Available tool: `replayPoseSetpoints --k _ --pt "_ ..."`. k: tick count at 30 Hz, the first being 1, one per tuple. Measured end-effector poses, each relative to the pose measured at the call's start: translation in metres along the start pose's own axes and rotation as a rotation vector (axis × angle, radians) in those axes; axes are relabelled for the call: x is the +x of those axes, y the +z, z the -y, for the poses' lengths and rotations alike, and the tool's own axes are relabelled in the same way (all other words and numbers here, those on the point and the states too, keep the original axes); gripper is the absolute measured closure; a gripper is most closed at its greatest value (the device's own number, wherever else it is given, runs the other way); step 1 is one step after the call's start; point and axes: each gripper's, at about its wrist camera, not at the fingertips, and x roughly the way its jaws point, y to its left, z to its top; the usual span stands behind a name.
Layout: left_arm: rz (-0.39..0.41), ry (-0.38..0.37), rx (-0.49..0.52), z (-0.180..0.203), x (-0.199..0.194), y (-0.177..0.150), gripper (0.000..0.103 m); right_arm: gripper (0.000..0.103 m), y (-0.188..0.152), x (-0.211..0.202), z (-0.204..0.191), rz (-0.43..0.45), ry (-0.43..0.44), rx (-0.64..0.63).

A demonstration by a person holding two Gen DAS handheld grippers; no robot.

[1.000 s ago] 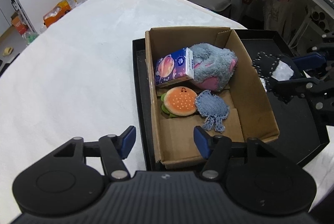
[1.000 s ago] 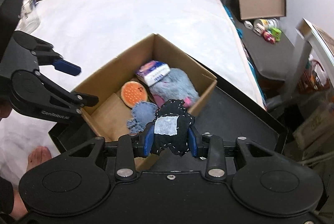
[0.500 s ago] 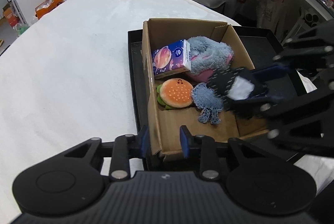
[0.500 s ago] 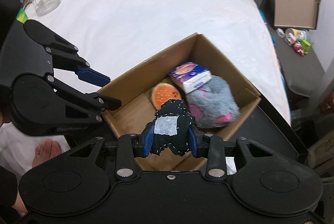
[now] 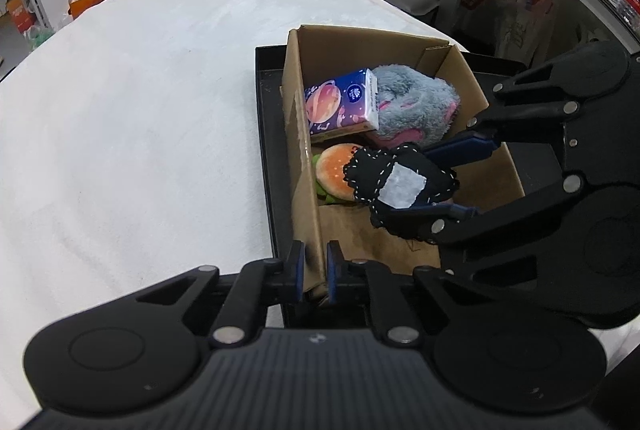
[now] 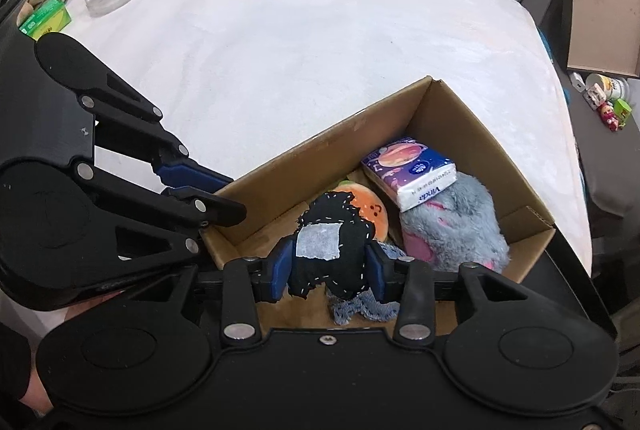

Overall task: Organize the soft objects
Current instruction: 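Lower the black plush into the box and open the right tool, then move the right tool to the white wrapped packet on the tray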

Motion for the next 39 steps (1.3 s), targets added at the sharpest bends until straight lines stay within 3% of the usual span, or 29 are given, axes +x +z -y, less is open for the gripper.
replayPoseSetpoints --k 9,29,39 --pt "0.001 0.008 -0.009 0.002 0.000 0.001 0.094 0.044 -0.007 -0.006 0.006 0.013 -0.033 0.011" --pt "0.000 0.113 0.029 0.016 0.002 0.009 0.093 0.035 -0.051 -0.048 0.051 0.099 -0.102 0.148" --pt "-0.017 0.144 0.027 0.024 0.006 0.019 0.083 0.032 -0.080 -0.054 0.079 0.116 -0.130 0.219"
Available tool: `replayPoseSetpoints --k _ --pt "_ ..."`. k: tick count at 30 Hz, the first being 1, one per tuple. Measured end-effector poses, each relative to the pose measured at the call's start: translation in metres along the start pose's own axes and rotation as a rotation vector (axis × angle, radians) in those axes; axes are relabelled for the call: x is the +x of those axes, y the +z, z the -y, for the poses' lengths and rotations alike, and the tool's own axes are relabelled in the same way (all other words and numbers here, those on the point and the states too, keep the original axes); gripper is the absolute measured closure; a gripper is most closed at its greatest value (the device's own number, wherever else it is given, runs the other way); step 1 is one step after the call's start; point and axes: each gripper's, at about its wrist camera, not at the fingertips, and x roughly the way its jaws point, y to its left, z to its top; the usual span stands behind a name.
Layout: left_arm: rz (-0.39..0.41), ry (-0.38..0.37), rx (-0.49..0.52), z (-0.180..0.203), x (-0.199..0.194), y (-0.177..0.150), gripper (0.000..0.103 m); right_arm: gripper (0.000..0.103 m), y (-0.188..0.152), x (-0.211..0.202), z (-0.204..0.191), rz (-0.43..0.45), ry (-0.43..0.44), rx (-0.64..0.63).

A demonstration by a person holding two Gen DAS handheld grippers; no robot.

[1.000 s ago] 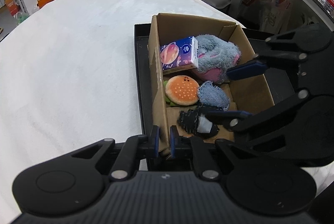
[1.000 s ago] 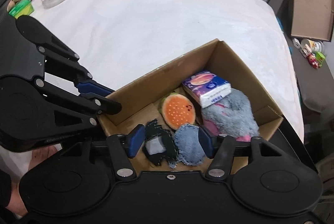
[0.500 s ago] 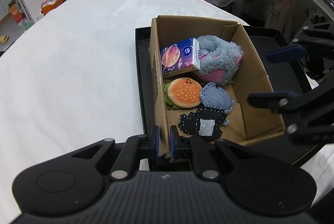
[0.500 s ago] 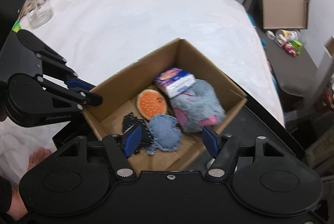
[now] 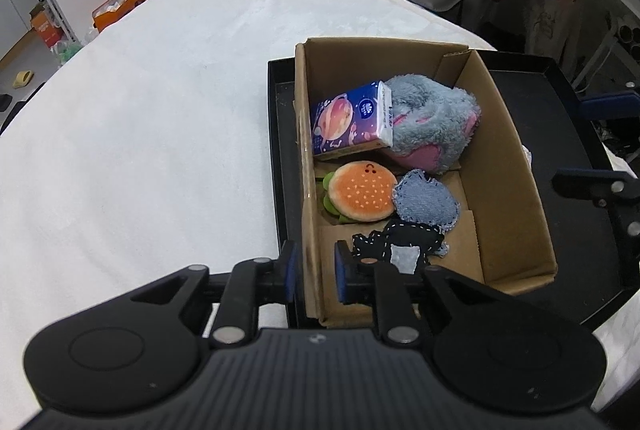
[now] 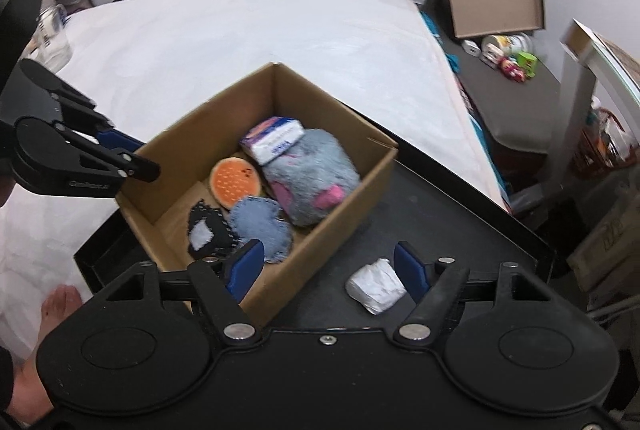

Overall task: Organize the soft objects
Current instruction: 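Move the right tool to the white wrapped packet on the tray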

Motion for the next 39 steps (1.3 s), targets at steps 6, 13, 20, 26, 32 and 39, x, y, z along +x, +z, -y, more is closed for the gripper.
replayPoseSetpoints --k 6,13,20,26,32,39 --pt "-0.011 0.020 0.004 0.005 0.006 0.003 0.063 0.032 -0.018 0.008 0.020 0.000 -0.002 0.070" --pt "-0.005 0.060 0.013 0.009 0.011 0.009 0.050 0.032 -0.038 0.025 0.039 -0.014 -0.005 0.140" --pt "-0.024 0.084 0.027 0.015 0.019 0.013 0.049 0.032 -0.055 0.049 0.057 -0.003 0.009 0.273" --pt "-0.017 0.112 0.036 0.021 0.024 0.019 0.049 0.032 -0.066 0.071 0.061 -0.024 0.054 0.313" --pt "-0.019 0.134 0.053 0.027 0.029 0.022 0.049 0.032 -0.070 0.087 0.059 -0.011 0.065 0.307" --pt "-0.037 0.173 0.083 0.036 0.040 0.028 0.049 0.037 -0.072 0.099 0.060 0.030 0.059 0.305"
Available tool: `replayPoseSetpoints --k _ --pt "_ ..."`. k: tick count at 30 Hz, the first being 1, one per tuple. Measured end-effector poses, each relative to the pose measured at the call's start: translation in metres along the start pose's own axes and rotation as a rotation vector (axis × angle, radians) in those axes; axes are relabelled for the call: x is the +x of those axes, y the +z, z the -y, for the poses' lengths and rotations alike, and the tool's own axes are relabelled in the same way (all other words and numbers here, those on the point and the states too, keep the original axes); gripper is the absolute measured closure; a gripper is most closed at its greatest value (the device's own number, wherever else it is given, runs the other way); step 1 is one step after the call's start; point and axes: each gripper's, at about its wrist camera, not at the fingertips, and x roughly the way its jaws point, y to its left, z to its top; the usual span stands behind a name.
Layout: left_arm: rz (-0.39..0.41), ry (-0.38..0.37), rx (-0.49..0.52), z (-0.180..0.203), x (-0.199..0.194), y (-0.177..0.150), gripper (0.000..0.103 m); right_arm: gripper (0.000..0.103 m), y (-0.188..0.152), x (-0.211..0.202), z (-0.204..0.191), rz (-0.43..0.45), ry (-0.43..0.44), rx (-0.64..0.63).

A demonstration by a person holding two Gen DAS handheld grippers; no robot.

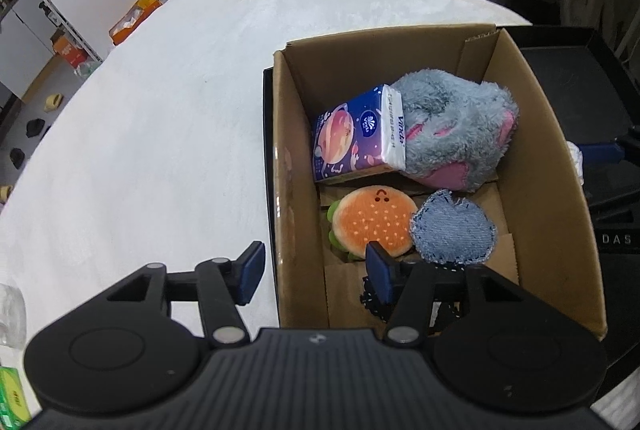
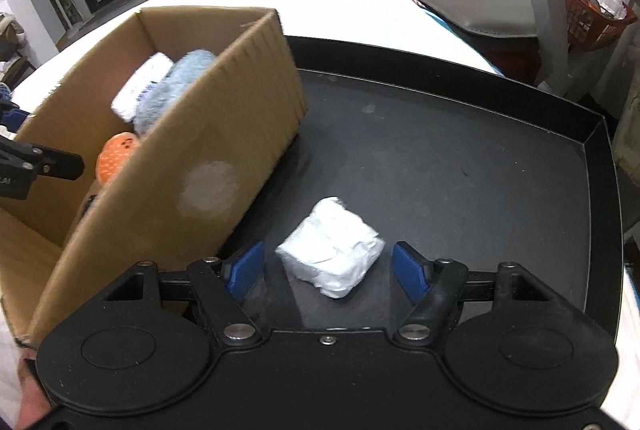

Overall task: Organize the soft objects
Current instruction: 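Move the right tool to the white wrapped packet on the tray, then close the right tool on the white wrapped packet and lift it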

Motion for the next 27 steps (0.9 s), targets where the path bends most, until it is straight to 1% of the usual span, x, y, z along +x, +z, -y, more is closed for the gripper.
replayPoseSetpoints --k 1,2,4,12,19,27 --pt "-0.003 0.000 0.003 0.001 0.001 0.001 0.049 0.040 -0.001 0.000 0.002 0.015 -0.001 0.003" --pt "-0.005 0.001 0.007 0.003 0.001 0.001 0.049 0.048 -0.002 -0.001 0.004 0.023 -0.004 0.002" --pt "-0.006 0.010 0.020 0.007 0.003 0.003 0.049 0.049 -0.004 -0.003 0.009 0.027 0.003 0.010" --pt "-0.020 0.032 0.030 0.016 0.008 0.008 0.048 0.050 -0.011 -0.010 0.032 0.036 -0.044 0.080" --pt "-0.012 0.035 0.034 0.016 0.006 0.008 0.045 0.050 -0.012 -0.015 0.039 0.017 -0.057 0.112" --pt "0.011 0.022 0.030 0.014 -0.003 0.005 0.045 0.050 -0.011 -0.030 0.041 0.020 -0.101 0.131"
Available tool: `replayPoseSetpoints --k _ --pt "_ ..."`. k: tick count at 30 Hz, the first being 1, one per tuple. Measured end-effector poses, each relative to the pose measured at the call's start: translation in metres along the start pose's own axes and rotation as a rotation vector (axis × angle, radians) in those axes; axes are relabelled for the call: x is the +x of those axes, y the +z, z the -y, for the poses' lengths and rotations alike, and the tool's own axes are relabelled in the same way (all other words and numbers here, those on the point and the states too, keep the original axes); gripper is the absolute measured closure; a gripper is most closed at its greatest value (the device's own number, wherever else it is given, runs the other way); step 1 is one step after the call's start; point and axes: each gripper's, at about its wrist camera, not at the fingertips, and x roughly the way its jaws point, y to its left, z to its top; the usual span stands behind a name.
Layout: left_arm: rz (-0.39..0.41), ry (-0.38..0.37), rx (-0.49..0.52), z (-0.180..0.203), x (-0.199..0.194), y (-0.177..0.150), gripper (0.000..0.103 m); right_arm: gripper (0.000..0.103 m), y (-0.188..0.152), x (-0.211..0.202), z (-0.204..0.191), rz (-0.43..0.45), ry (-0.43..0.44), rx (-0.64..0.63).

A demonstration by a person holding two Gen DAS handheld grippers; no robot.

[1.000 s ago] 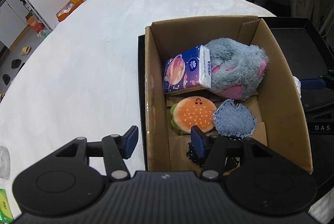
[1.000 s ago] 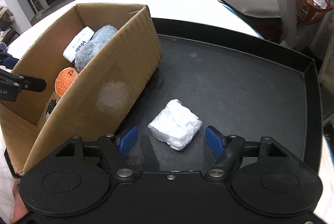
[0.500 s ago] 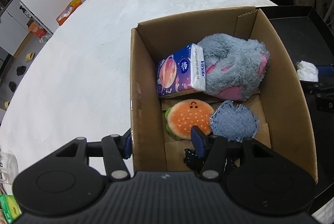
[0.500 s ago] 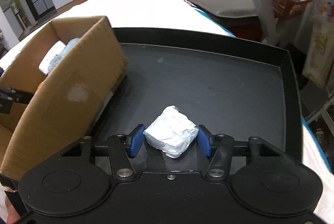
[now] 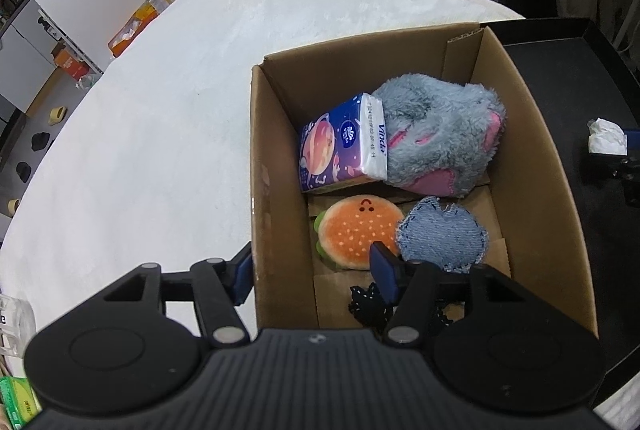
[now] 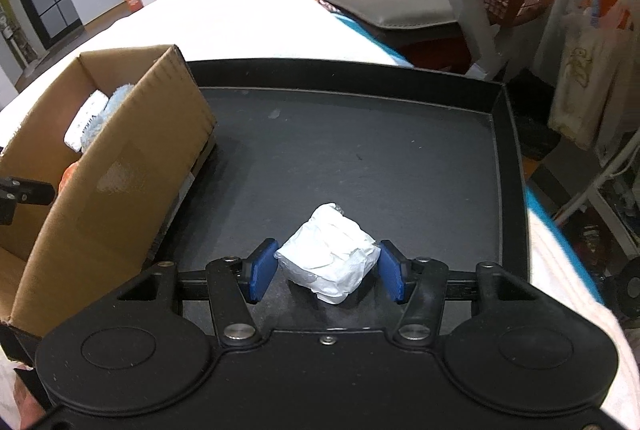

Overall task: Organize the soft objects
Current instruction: 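Close the right tool on the white wrapped packet and lift it, then carry the white packet with the right tool into the box and release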

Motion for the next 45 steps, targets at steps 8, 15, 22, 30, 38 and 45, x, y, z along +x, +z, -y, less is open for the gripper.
replayPoseSetpoints --k 8,15,22,30,38,45 --pt "0.021 -0.029 -0.009 -0.006 -0.011 -0.005 0.044 0.050 0.005 -0.021 -0.011 0.028 -0.025 -0.039" --pt "0.033 -0.053 -0.019 -0.014 -0.018 -0.010 0.044 0.050 0.016 -0.036 -0.023 0.046 -0.034 -0.085" --pt "0.031 -0.093 -0.020 -0.021 -0.021 -0.018 0.044 0.049 0.027 -0.048 -0.044 0.035 -0.024 -0.145" --pt "0.038 -0.122 -0.032 -0.030 -0.024 -0.026 0.044 0.049 0.040 -0.063 -0.070 0.021 0.011 -0.274" --pt "0.050 -0.166 -0.040 -0.038 -0.025 -0.031 0.044 0.049 0.059 -0.081 -0.096 0.010 0.045 -0.373" --pt "0.058 -0.196 -0.064 -0.049 -0.025 -0.037 0.047 0.049 0.064 -0.080 -0.126 -0.018 0.070 -0.492"
